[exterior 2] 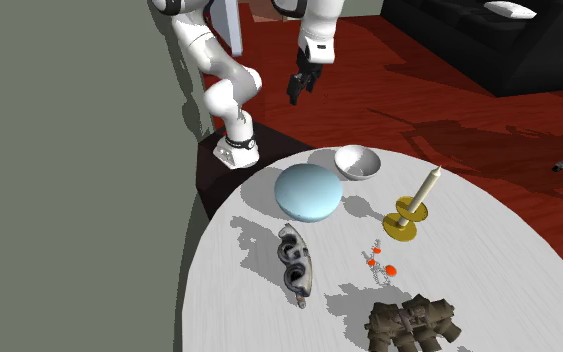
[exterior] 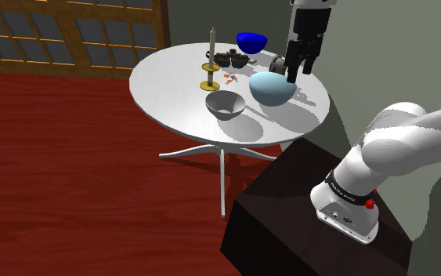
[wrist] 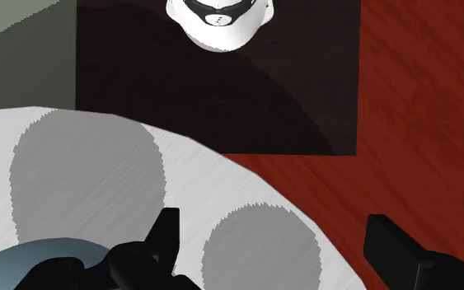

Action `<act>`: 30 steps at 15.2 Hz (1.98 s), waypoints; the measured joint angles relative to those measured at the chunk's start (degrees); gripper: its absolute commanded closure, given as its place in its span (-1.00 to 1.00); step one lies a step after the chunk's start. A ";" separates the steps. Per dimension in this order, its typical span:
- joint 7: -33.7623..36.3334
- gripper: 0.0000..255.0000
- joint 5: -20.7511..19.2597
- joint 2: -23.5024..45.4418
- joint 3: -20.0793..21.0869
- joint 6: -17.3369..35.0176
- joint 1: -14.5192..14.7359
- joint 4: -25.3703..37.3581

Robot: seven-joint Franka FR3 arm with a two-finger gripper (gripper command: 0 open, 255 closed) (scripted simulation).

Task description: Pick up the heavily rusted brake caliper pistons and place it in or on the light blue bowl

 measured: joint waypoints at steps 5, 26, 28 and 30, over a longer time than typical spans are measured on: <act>-3.17 -1.00 -2.26 3.32 -3.31 2.90 -1.77 0.76; -23.82 -1.00 -2.14 39.77 -21.54 17.82 -9.63 24.23; -25.78 -1.00 -0.74 43.31 -22.67 17.63 -10.49 27.78; -27.71 -1.00 0.99 47.42 -23.60 17.51 -11.47 31.75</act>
